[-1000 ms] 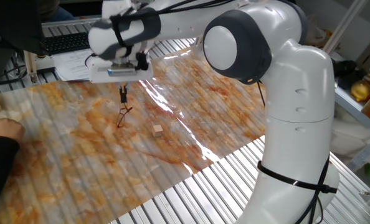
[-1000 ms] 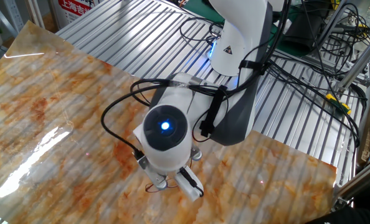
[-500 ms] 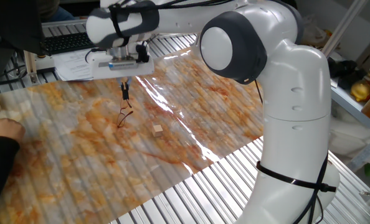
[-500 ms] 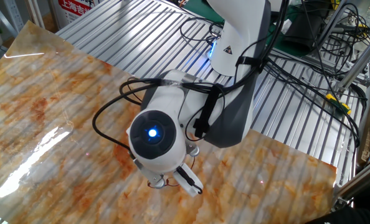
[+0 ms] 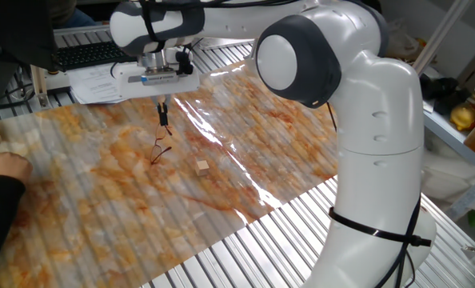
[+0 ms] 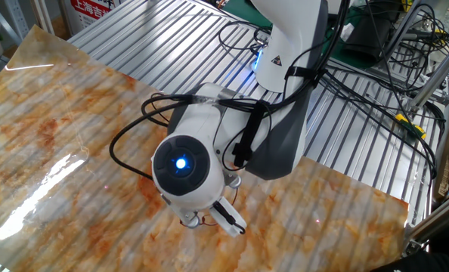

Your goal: Unfold the leg of the glasses (with one hand)

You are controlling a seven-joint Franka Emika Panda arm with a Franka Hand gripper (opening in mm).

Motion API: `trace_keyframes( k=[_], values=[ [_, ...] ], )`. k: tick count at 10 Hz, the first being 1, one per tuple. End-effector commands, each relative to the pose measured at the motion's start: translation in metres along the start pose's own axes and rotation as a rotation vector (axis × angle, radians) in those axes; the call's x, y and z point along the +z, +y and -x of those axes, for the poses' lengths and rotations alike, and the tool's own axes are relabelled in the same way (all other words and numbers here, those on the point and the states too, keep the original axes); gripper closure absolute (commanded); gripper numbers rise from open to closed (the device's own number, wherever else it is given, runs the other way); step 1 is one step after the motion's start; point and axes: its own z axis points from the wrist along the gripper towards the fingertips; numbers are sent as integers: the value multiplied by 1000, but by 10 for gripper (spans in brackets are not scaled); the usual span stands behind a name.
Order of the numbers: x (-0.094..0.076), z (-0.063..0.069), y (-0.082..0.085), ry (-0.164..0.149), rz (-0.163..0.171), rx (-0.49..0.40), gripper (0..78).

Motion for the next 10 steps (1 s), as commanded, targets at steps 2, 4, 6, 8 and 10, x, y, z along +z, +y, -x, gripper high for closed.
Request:
trace_keyframes(
  k=[2, 4, 6, 8, 10],
  values=[
    [-21, -5, -1, 63, -11, -11, 764],
    [-24, -3, -1, 77, -13, -19, 764],
    [-24, -2, -1, 80, -13, -34, 764],
    [-24, -2, -1, 73, -12, -27, 764],
    [-24, -2, -1, 70, -12, -19, 764]
  ],
)
